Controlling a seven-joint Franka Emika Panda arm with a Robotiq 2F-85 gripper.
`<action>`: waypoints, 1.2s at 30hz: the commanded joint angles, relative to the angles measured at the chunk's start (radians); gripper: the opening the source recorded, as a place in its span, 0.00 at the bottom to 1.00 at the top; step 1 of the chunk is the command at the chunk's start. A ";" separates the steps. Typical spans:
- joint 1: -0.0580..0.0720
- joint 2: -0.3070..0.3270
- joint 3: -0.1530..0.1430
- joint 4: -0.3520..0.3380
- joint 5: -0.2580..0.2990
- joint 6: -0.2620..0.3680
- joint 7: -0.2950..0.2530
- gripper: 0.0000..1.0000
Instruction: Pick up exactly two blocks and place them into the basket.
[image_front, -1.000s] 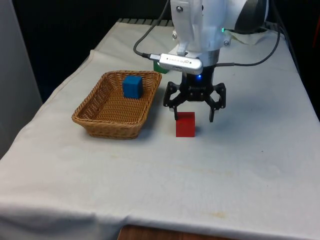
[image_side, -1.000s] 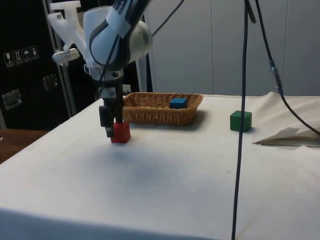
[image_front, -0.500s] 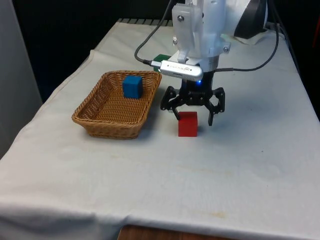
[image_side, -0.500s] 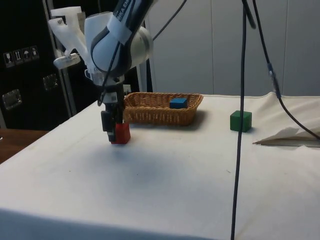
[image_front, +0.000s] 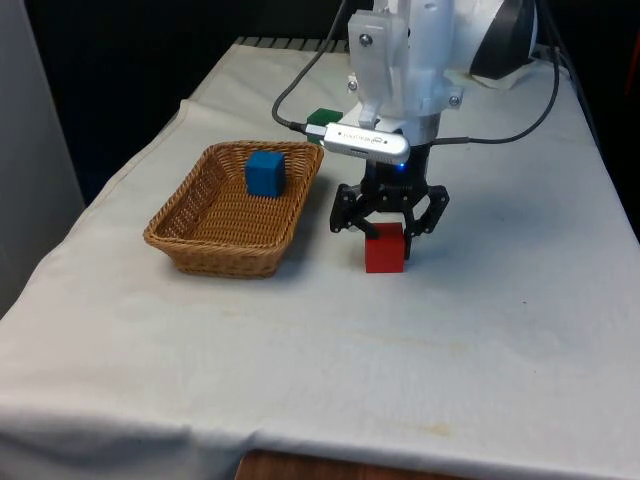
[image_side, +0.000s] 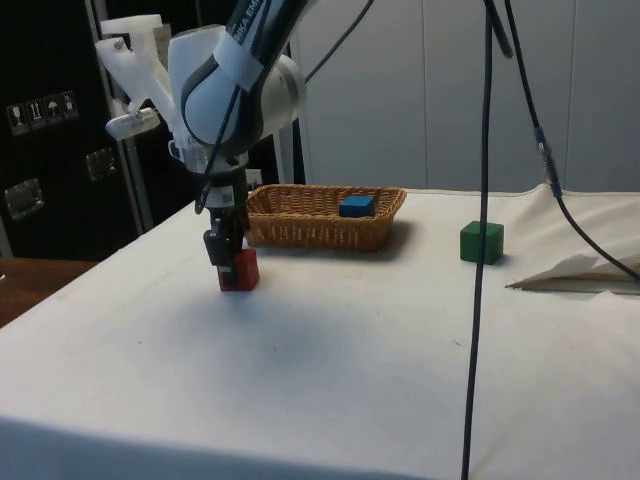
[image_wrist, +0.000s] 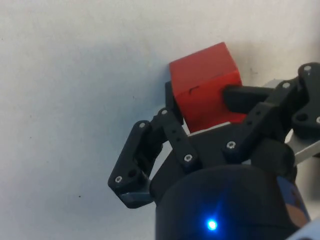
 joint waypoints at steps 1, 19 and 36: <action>-0.003 0.005 0.003 0.001 0.002 0.007 -0.003 0.00; -0.002 -0.071 -0.034 0.022 -0.018 -0.081 -0.002 0.00; -0.001 -0.109 -0.061 0.048 -0.025 -0.157 -0.005 0.00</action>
